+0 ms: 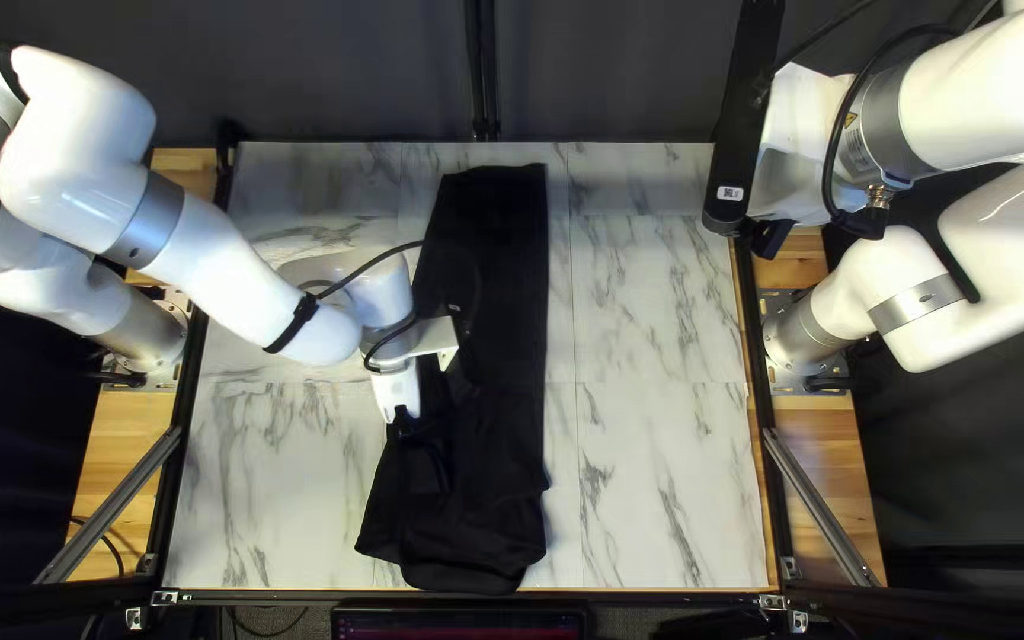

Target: Fold t-shirt

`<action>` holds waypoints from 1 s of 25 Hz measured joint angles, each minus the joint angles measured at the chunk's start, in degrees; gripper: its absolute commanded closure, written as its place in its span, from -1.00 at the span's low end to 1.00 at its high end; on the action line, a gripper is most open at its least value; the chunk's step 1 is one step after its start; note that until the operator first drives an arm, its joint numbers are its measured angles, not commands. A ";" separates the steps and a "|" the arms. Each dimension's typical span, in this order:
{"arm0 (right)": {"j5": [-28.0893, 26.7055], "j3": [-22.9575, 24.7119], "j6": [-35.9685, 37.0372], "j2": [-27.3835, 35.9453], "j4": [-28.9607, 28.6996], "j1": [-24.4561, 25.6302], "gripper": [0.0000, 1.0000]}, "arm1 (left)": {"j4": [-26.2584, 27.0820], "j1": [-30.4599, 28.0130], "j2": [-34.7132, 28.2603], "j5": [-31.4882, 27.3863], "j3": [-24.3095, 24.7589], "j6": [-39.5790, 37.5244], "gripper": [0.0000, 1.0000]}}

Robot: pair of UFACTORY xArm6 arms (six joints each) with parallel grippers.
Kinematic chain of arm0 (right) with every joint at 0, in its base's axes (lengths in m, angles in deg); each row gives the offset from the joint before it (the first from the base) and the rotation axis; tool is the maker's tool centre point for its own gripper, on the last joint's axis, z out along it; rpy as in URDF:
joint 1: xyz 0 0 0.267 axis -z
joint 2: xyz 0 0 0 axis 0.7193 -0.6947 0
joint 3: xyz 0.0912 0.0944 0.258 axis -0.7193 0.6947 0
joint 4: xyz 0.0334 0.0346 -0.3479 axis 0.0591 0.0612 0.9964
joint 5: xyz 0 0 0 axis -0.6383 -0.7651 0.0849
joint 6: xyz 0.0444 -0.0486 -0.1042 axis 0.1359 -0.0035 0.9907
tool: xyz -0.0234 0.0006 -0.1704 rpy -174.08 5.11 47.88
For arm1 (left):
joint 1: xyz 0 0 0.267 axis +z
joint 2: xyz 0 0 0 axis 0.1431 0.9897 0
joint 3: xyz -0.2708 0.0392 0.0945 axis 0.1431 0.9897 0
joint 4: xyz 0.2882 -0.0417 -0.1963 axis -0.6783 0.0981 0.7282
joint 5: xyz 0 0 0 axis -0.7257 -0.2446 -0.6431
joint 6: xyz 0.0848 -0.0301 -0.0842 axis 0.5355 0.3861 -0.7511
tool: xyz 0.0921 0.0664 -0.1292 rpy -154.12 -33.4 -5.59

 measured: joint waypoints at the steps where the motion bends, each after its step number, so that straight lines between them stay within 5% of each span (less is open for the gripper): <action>1: 0.00 0.00 0.00 0.00 0.00 0.00 -1.00 | 0.84 -0.51 0.36 0.65 0.05 0.54 -1.00; 16: 0.00 0.00 0.00 0.00 0.00 0.00 -1.00 | 2.99 -5.95 1.66 3.54 -2.19 -0.73 -0.96; 18: 0.00 0.00 0.00 0.00 0.00 0.00 -1.00 | 3.67 -5.99 1.49 3.59 -2.13 0.19 -0.41; 19: 0.00 0.00 0.00 0.00 0.00 0.00 -1.00 | 4.02 -5.97 1.37 3.60 -2.01 0.65 0.62; 20: 0.00 0.00 0.00 0.00 0.00 0.00 -1.00 | 4.33 -5.92 1.21 3.60 -1.86 1.06 0.90; 25: 0.00 0.00 0.00 0.00 0.00 0.00 -1.00 | 3.69 -5.27 0.16 2.83 -1.52 1.15 1.00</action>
